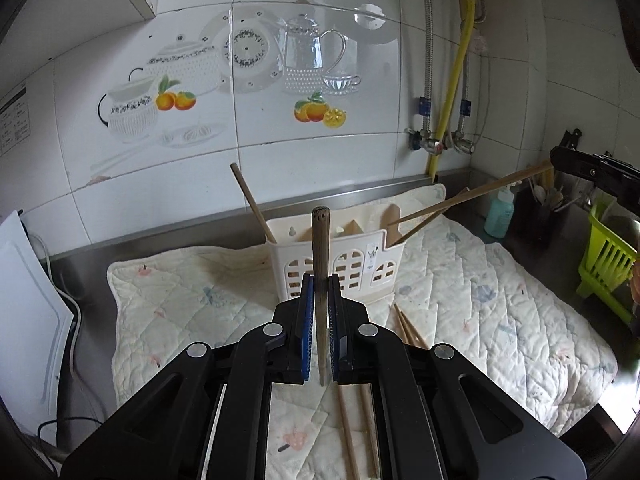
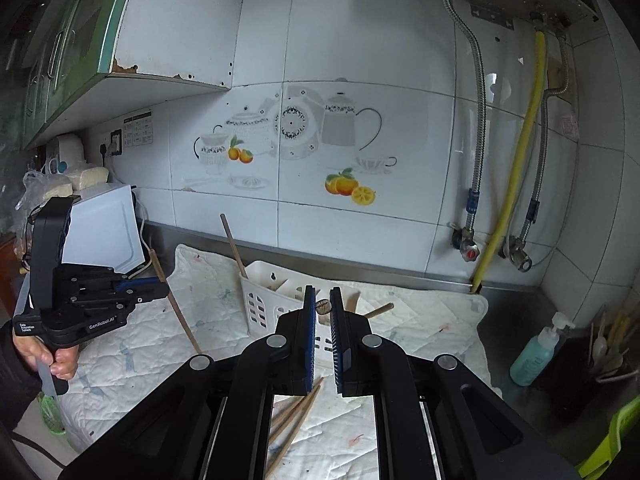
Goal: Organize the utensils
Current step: 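Raise the right tool's chopstick over the holder while the left tool lowers its own in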
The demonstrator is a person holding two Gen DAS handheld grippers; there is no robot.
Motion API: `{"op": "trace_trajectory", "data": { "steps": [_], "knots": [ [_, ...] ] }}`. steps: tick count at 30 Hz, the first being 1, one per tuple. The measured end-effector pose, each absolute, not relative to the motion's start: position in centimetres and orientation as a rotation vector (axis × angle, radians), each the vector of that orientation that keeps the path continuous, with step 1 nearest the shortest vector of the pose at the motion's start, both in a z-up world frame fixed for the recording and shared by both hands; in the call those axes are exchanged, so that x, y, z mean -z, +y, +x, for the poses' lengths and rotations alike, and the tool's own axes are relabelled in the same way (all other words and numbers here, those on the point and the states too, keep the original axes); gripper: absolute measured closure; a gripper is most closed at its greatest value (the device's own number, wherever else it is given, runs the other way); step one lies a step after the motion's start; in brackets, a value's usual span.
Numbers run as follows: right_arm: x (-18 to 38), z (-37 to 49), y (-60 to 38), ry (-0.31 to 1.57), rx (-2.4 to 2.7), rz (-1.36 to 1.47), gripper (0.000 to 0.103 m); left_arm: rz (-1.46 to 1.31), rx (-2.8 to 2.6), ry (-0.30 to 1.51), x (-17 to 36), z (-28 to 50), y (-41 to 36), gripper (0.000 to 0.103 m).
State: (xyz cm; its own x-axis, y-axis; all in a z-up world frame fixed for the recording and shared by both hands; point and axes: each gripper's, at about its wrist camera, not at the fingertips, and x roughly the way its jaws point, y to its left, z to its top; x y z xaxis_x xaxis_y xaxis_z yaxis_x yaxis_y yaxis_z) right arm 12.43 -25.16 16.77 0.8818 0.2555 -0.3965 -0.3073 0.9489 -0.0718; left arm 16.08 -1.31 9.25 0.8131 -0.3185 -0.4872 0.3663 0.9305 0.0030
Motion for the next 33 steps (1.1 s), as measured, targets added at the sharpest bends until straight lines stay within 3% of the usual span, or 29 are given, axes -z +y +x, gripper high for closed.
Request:
{"op": "trace_trajectory", "data": {
  "steps": [18,33],
  "knots": [
    [-18.7,16.4,-24.8,0.477,-0.3,-0.218,0.096,0.089,0.36,0.256,-19.4,18.5,-3.3,0.098],
    [-17.1,21.7,-23.7,0.627,-0.337,-0.252,0.096,0.04,0.268,0.255,-17.9,26.3,-4.4,0.098]
  ]
}}
